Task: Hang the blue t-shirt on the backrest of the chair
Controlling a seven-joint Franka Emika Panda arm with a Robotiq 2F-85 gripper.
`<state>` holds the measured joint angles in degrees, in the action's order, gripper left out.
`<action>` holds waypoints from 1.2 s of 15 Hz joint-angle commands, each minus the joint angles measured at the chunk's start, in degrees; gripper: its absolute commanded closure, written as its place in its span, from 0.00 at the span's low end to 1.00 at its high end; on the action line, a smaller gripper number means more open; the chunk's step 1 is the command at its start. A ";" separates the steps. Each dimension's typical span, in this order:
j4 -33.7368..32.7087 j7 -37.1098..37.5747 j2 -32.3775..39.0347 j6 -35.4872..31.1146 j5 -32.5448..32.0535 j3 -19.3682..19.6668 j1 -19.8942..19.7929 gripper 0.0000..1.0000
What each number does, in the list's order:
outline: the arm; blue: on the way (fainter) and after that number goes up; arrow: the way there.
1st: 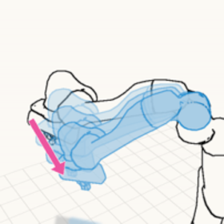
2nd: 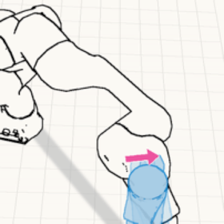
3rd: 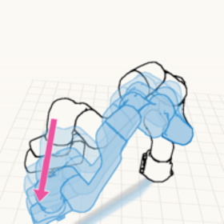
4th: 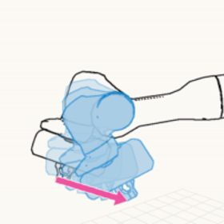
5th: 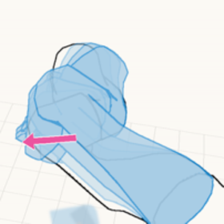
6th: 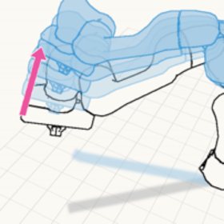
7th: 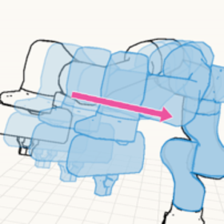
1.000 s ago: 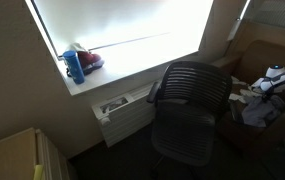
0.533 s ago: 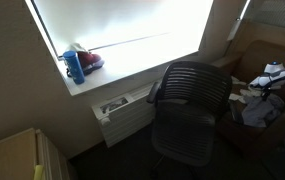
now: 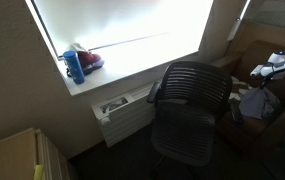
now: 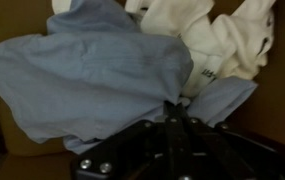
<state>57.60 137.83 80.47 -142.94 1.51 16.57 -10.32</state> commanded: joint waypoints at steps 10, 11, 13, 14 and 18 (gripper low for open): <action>32.87 -23.51 -30.95 -48.60 0.88 -13.05 -4.93 1.00; 35.21 -25.95 -33.43 -49.44 0.59 -16.29 -6.72 1.00; 40.14 -31.63 -38.78 -48.05 1.39 -21.94 -10.07 1.00; 30.98 -31.31 -31.09 -47.59 5.82 -17.43 -6.43 0.99; 37.09 -34.65 -37.01 -47.58 5.92 -21.29 -8.43 0.99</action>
<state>94.76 108.28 43.48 -190.54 2.11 -4.03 -19.04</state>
